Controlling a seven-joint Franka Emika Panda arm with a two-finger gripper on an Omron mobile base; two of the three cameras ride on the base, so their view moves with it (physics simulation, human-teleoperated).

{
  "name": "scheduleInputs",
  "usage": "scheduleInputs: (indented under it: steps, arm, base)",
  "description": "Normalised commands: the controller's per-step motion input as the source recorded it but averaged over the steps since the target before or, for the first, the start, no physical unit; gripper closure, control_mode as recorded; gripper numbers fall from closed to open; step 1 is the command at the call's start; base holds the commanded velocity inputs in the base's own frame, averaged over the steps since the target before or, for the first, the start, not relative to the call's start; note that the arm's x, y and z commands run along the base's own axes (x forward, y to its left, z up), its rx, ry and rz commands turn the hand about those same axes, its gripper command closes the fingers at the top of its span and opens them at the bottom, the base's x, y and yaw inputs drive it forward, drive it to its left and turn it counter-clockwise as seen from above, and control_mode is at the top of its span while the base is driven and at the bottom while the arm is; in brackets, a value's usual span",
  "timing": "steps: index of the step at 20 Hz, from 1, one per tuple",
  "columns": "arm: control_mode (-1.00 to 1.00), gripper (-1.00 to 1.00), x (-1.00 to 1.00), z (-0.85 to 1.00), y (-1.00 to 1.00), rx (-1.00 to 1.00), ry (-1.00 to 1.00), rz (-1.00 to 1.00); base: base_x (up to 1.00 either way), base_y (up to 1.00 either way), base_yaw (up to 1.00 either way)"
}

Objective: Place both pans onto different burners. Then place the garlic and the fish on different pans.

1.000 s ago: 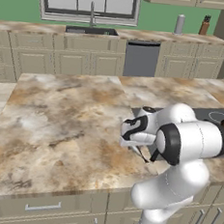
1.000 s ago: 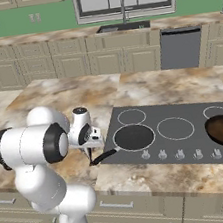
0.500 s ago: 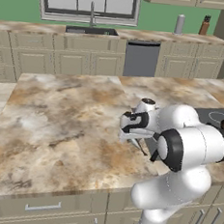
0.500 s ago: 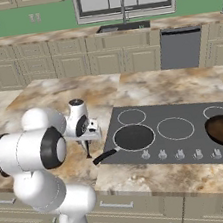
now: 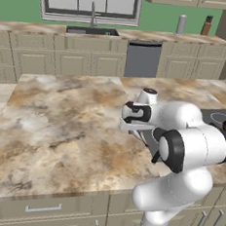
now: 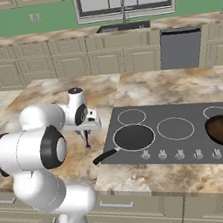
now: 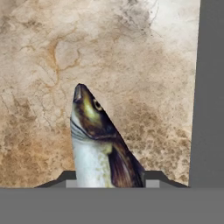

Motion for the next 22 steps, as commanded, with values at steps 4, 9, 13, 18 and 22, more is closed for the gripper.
scheduleInputs:
  steps: [4, 9, 13, 18, 22]
  arm:
    - [-1.00, 1.00, 0.09, 0.33, -0.11, 0.00, 0.00, 0.00]
    - [-1.00, 1.00, 0.06, 0.27, -0.26, -0.01, 0.00, 0.00]
    - [-1.00, 1.00, -0.06, 0.16, -0.23, -0.09, 0.00, 0.00]
    - [-1.00, 1.00, -0.19, 0.17, -0.34, -0.08, 0.00, 0.00]
    - [-1.00, 1.00, -0.35, 0.20, -0.46, -0.05, 0.00, 0.00]
  base:
    - [0.00, 0.00, 0.00]
    - [0.00, 0.00, 0.00]
    - [0.00, 0.00, 0.00]
    - [0.00, 0.00, 0.00]
    - [0.00, 0.00, 0.00]
